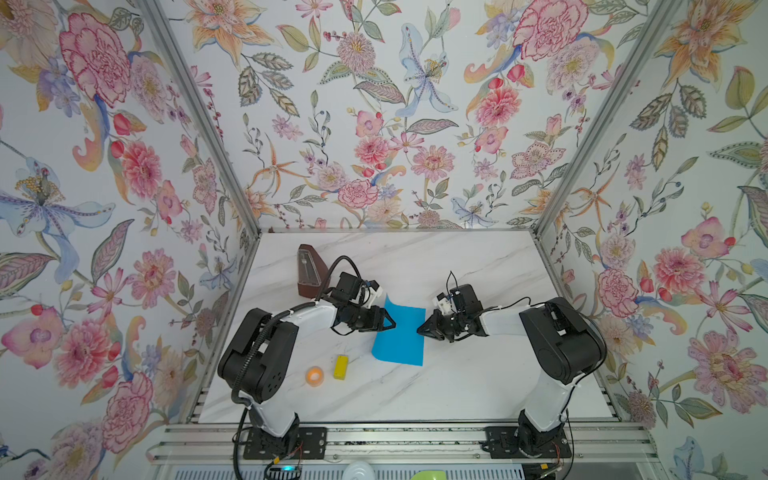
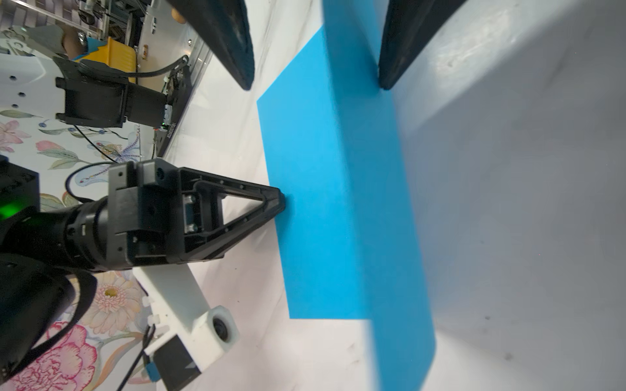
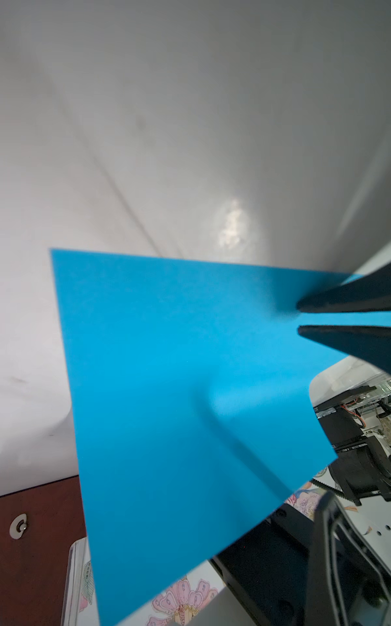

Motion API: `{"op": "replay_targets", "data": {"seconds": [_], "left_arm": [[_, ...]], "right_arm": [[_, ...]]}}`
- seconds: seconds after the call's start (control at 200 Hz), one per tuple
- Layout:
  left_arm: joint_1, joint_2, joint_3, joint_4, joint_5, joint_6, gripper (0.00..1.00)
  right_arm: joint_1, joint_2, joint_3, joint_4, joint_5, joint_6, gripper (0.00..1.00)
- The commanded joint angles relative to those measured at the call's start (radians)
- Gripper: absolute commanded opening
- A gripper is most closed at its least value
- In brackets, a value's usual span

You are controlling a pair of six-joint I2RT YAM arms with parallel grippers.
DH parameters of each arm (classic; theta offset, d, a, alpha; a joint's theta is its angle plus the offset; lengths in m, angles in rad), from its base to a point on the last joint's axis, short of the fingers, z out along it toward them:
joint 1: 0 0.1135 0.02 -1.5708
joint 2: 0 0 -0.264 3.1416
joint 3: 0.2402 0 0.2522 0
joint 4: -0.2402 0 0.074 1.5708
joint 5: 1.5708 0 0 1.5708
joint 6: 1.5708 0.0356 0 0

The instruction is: Fold a paper plane with a square sheet of paper (fold left side to right side)

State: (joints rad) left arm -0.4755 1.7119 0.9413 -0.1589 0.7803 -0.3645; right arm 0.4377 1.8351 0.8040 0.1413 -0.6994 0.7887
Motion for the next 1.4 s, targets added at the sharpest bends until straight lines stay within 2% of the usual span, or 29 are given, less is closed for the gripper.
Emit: {"op": "replay_targets", "data": {"seconds": [0.0, 0.26, 0.335, 0.545, 0.686, 0.831, 1.026, 1.146, 1.396], "left_arm": [[-0.035, -0.013, 0.041, 0.051, 0.040, -0.045, 0.66], [-0.095, 0.048, 0.075, 0.146, 0.042, -0.110, 0.73], [-0.099, 0.065, 0.077, 0.163, 0.038, -0.122, 0.71], [-0.101, 0.095, 0.057, 0.206, 0.040, -0.147, 0.56], [-0.100, 0.098, 0.045, 0.222, 0.037, -0.158, 0.54], [-0.099, 0.105, 0.047, 0.226, 0.036, -0.162, 0.47], [-0.099, 0.112, 0.043, 0.240, 0.039, -0.171, 0.43], [-0.100, 0.114, 0.044, 0.242, 0.037, -0.173, 0.42], [-0.099, 0.117, 0.047, 0.239, 0.034, -0.171, 0.41]], "right_arm": [[-0.003, 0.038, 0.009, -0.064, 0.058, -0.022, 0.13], [-0.002, 0.038, 0.008, -0.068, 0.057, -0.029, 0.16], [-0.002, 0.035, 0.006, -0.071, 0.058, -0.032, 0.16], [-0.006, 0.005, 0.000, -0.066, 0.048, -0.038, 0.17], [-0.013, -0.044, -0.017, -0.056, 0.047, -0.028, 0.18], [-0.032, -0.102, -0.031, -0.064, 0.047, -0.012, 0.21], [-0.049, -0.187, -0.063, -0.048, 0.046, 0.019, 0.22], [-0.044, -0.222, -0.095, 0.025, 0.023, 0.069, 0.26], [-0.012, -0.199, -0.126, 0.144, -0.014, 0.133, 0.30]]}}
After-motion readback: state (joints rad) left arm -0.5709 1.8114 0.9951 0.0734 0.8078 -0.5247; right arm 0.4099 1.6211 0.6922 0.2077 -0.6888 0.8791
